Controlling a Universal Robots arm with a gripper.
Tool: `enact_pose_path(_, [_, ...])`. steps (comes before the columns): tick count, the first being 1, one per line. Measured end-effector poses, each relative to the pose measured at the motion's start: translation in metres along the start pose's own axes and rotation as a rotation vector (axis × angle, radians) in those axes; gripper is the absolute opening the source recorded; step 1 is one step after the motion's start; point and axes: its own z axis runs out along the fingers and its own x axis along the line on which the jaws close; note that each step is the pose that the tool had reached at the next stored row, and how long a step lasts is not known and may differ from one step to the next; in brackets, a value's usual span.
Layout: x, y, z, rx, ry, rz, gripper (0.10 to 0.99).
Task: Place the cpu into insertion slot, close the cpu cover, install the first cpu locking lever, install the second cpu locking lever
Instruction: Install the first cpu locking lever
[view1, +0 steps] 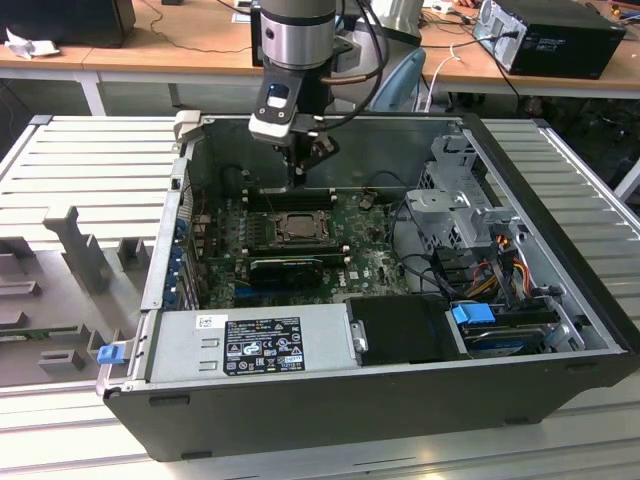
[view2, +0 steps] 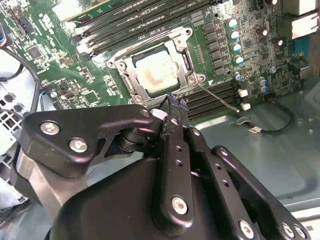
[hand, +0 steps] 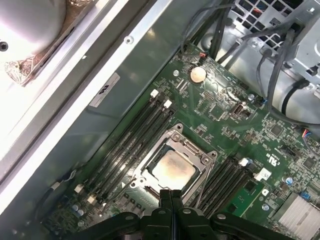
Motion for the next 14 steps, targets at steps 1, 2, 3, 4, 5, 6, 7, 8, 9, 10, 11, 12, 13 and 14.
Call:
enact_pose_path(1, [0.0000,0.0000,0.0000,0.000,0.0003,-0.007,0.106])
enact_pose_path(2, [0.0000,0.0000,0.0000,0.000,0.0006,-0.014,0.106])
enact_pose_path(3, [0.0000,0.0000,0.0000,0.001,0.0010,-0.026,0.106])
enact_pose_path(4, [0.0000,0.0000,0.0000,0.001,0.0017,-0.044,0.106])
enact_pose_path(5, [0.0000,0.0000,0.0000,0.001,0.0020,-0.055,0.106])
enact_pose_path(6, [0.0000,0.0000,0.0000,0.002,0.0025,-0.068,0.106])
enact_pose_path(7, [0.0000,0.0000,0.0000,0.002,0.0028,-0.076,0.106])
enact_pose_path(8, [0.0000,0.0000,0.0000,0.002,0.0031,-0.083,0.106])
enact_pose_path(9, [0.0000,0.0000,0.0000,0.002,0.0034,-0.090,0.106])
enact_pose_path(10, [0.0000,0.0000,0.0000,0.002,0.0035,-0.095,0.106])
enact_pose_path(11, [0.0000,0.0000,0.0000,0.002,0.0039,-0.104,0.106])
enact_pose_path(12, [0.0000,0.0000,0.0000,0.003,0.0043,-0.115,0.106])
enact_pose_path(13, [0.0000,0.0000,0.0000,0.003,0.0048,-0.124,0.106])
enact_pose_path(14, [0.0000,0.0000,0.0000,0.003,0.0050,-0.132,0.106])
